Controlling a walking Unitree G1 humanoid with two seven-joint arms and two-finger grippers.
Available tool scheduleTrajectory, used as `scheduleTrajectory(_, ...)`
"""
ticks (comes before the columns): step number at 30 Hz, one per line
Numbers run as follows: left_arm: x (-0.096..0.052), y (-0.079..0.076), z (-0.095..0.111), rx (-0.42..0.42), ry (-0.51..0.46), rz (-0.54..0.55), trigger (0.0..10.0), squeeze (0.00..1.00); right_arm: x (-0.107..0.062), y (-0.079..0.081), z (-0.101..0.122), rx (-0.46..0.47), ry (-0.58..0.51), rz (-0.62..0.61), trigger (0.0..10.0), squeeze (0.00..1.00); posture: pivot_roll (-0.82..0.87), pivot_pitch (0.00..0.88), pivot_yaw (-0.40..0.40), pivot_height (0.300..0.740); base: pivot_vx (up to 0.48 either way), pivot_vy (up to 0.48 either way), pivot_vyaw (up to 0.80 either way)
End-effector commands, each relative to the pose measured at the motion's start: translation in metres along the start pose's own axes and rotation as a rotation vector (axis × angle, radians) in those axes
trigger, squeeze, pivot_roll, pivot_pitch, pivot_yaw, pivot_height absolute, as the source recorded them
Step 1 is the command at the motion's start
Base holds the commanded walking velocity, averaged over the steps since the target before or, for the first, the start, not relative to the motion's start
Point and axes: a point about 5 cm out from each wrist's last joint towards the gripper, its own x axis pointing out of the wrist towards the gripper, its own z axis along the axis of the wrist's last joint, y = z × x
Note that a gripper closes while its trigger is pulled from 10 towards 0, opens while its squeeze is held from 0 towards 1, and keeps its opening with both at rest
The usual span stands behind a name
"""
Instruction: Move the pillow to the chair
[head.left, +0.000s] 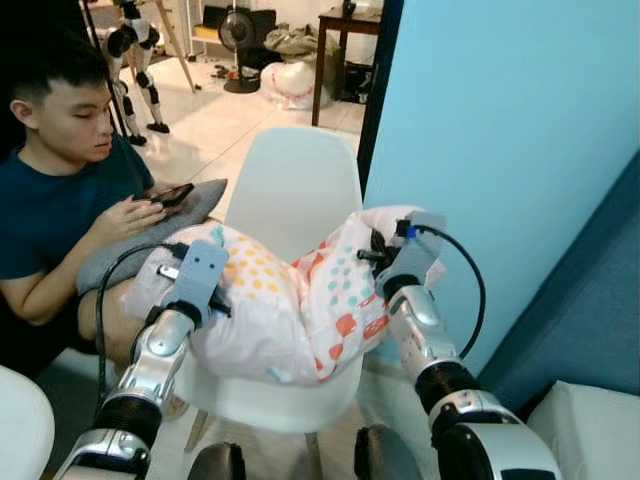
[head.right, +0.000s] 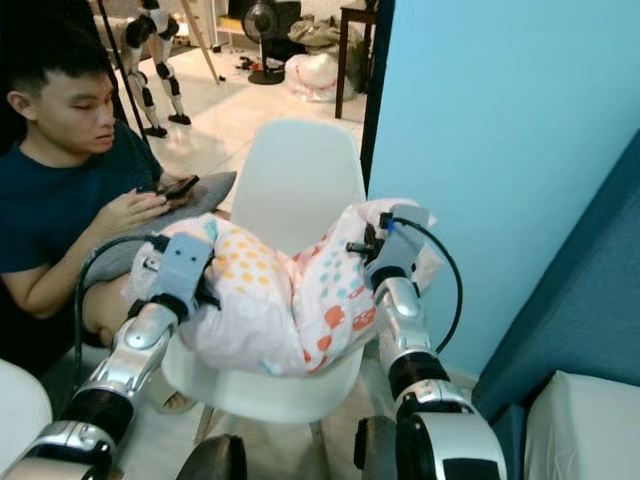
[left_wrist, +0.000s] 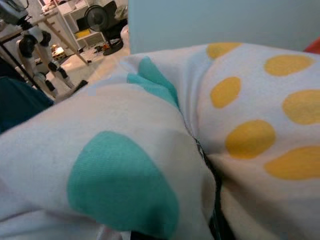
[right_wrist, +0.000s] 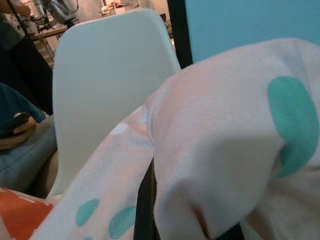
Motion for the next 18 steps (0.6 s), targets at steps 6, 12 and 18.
scheduleTrajectory(6,-0.014,-0.014,-0.018,-0.063,0.065,-0.061,10.0,0.00,-0.009,0.000,-0.017,0.007,0.083,0.058,10.0,0.00,0.04,0.000,-0.083,0.563,0.000,0.000,0.00)
scheduleTrajectory(12,-0.024,-0.013,-0.022,-0.102,0.077,-0.042,10.0,0.00,-0.014,-0.005,-0.022,0.016,0.090,0.062,10.0,0.00,0.04,0.000,-0.078,0.553,0.000,0.000,0.00)
scheduleTrajectory(18,-0.032,-0.011,-0.020,-0.179,0.087,-0.087,10.0,0.00,-0.015,-0.005,-0.017,0.010,0.068,0.096,10.0,0.00,0.04,0.000,-0.084,0.548,0.000,0.000,0.00)
